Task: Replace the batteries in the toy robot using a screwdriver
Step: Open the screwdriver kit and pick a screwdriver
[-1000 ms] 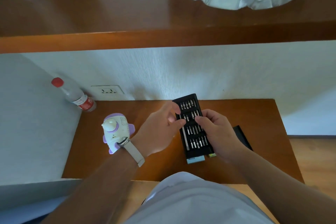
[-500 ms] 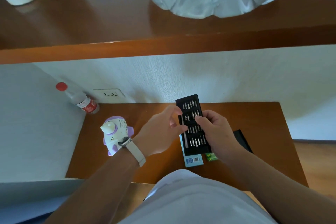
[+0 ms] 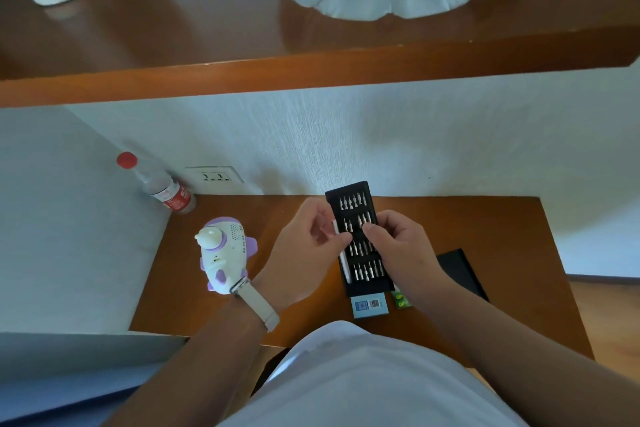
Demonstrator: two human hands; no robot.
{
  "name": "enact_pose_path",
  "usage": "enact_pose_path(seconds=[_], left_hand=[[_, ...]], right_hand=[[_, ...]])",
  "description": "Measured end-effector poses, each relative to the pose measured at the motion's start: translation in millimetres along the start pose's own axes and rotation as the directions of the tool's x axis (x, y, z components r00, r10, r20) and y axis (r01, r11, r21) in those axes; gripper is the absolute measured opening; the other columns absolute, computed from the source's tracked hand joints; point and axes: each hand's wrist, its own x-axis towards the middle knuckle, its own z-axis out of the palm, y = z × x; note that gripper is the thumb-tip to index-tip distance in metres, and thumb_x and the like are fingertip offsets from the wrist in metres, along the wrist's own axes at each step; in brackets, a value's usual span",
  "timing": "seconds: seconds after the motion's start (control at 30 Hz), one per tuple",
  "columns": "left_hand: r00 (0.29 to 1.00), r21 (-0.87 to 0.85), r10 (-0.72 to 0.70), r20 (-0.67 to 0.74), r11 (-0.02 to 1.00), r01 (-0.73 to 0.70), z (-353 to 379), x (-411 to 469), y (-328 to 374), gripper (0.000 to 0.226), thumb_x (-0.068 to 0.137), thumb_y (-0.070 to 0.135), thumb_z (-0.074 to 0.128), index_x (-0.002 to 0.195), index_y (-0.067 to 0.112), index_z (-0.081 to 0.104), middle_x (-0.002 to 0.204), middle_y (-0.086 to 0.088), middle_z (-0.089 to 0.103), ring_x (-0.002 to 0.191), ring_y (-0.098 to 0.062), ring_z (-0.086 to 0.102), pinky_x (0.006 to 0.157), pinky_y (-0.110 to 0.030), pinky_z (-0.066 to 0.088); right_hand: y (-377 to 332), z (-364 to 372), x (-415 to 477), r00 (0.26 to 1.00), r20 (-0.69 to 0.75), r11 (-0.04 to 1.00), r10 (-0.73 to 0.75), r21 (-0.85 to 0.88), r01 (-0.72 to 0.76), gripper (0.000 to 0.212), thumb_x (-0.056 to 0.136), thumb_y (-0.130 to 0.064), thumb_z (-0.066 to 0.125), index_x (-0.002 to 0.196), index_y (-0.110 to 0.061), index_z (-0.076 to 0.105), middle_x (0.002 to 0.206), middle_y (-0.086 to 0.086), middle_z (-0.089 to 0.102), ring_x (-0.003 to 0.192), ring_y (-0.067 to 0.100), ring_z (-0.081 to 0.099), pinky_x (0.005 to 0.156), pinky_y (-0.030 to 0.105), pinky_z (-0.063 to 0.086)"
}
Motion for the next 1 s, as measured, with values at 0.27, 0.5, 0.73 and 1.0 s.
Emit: enact_pose_path(seconds=[0.27, 0.5, 0.73, 1.0], left_hand=[[0.967, -0.356, -0.239, -0.085, 0.914, 0.195, -20.6, -10.3, -14.4, 0.007, 0.092, 0.011, 0.069, 0.098, 0.009, 0.068, 0.086, -0.003, 0.076, 0.078, -0.014, 0.073, 0.068, -0.021, 0.057], [0.948, -0.436, -0.301, -0.107, 0.871, 0.227, -82.1, -5.7, -38.4, 0.008, 0.093, 0.011, 0.067, 0.098, 0.012, 0.073, 0.088, -0.01, 0.074, 0.09, -0.029, 0.072, 0.084, -0.037, 0.062], [0.934, -0.365, -0.356, -0.021, 0.873, 0.324, -115.3, -13.1, -71.4, 0.009, 0.094, 0.012, 0.067, 0.099, 0.015, 0.074, 0.081, 0.002, 0.075, 0.08, -0.013, 0.073, 0.06, -0.019, 0.053], [0.944, -0.302, -0.328, 0.021, 0.898, 0.319, -138.2, -19.1, -89.4, 0.01, 0.096, 0.016, 0.065, 0.099, 0.018, 0.075, 0.087, 0.003, 0.077, 0.083, -0.014, 0.073, 0.068, -0.023, 0.058]], right_hand=[[-1.7, 32.8, 8.4, 1.0, -0.01, 1.0, 0.016, 0.004, -0.016, 0.01, 0.096, -0.031, 0.059, 0.099, -0.022, 0.063, 0.086, -0.003, 0.075, 0.08, 0.018, 0.075, 0.066, 0.034, 0.062], [37.1, 75.9, 24.3, 0.983, -0.088, 0.984, 0.158, -0.069, -0.165, 0.014, 0.093, -0.034, 0.061, 0.089, -0.021, 0.066, 0.078, 0.002, 0.074, 0.072, 0.023, 0.074, 0.061, 0.04, 0.061], [103.4, 100.3, 53.1, 0.93, -0.17, 0.885, 0.326, -0.29, -0.364, 0.019, 0.097, -0.037, 0.058, 0.088, -0.022, 0.066, 0.085, 0.001, 0.074, 0.077, 0.016, 0.071, 0.071, 0.039, 0.06], [132.1, 129.1, 80.0, 0.915, -0.148, 0.821, 0.376, -0.403, -0.403, 0.025, 0.1, -0.04, 0.05, 0.113, -0.02, 0.056, 0.099, 0.002, 0.067, 0.088, 0.016, 0.066, 0.064, 0.03, 0.055]])
